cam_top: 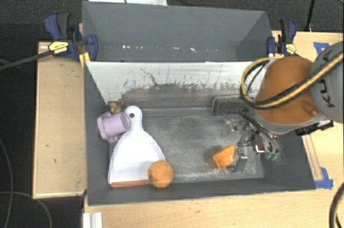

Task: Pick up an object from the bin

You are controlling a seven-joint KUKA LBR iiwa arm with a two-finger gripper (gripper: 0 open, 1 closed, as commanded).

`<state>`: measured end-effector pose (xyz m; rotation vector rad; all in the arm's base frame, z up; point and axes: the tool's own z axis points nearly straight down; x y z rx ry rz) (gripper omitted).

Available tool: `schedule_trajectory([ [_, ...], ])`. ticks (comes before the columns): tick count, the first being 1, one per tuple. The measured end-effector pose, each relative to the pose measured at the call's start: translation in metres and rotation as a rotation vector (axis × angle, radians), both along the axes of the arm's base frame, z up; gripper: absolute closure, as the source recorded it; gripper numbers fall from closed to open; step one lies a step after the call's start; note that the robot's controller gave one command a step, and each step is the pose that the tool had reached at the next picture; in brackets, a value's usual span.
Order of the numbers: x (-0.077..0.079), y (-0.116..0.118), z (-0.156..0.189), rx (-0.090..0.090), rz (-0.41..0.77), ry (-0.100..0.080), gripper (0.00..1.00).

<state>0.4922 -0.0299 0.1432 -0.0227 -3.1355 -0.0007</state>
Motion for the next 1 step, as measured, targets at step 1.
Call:
schedule_trajectory([
  [1, 0.0019, 0.0002, 0.0043, 0.0, 0.002, -0.008, 0.0],
])
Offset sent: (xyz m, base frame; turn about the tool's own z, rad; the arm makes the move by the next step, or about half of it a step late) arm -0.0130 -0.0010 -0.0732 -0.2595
